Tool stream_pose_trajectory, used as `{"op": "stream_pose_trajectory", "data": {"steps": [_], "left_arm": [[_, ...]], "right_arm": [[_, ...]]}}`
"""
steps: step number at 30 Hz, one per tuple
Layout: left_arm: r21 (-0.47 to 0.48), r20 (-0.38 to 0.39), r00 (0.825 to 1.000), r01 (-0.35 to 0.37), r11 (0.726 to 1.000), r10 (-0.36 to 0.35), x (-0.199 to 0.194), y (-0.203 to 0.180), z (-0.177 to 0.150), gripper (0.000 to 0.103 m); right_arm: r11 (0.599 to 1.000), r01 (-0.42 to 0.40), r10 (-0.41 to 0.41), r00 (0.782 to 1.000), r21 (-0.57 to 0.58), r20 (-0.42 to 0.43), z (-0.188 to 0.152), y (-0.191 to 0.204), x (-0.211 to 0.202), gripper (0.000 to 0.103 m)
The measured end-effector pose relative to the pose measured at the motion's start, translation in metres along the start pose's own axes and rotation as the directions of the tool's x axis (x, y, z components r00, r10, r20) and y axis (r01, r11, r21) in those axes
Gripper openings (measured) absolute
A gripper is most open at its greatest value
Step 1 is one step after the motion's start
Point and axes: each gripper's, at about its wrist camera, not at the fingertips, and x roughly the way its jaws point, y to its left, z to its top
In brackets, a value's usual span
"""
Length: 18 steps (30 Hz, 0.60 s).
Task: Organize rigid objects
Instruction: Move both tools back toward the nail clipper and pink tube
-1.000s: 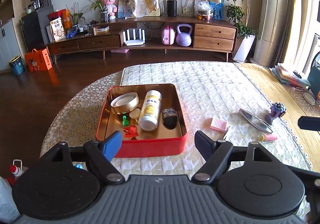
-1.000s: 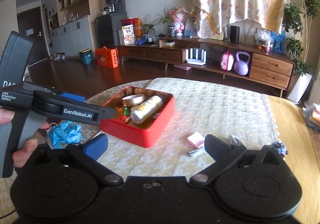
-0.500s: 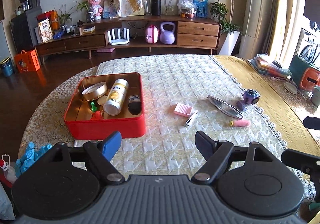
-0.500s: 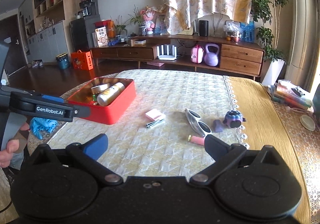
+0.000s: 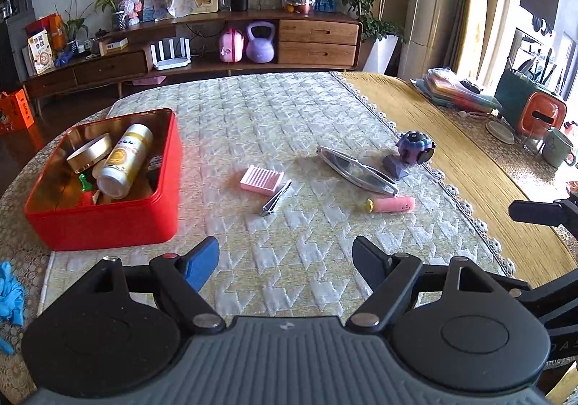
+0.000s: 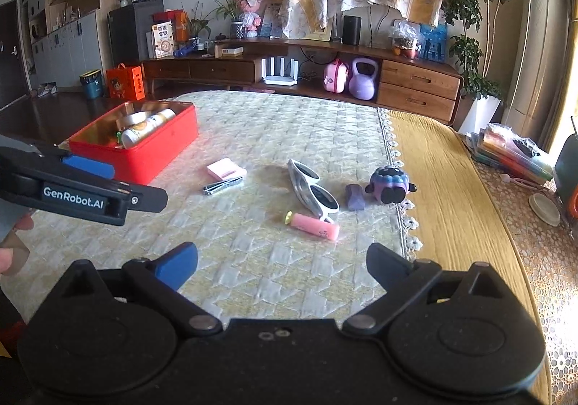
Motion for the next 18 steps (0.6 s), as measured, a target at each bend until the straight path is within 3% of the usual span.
{"op": "stream_pose_trajectory", "data": {"steps": [18], "left_arm": [[0.049,-0.053,0.998,-0.022,0.999,0.025,0.100,0.005,0.017,0.081]], "right_arm": [[0.996,-0.047,0.038,0.993,-0.080,-0.108,0.014,-0.041,0.103,0.084]]}}
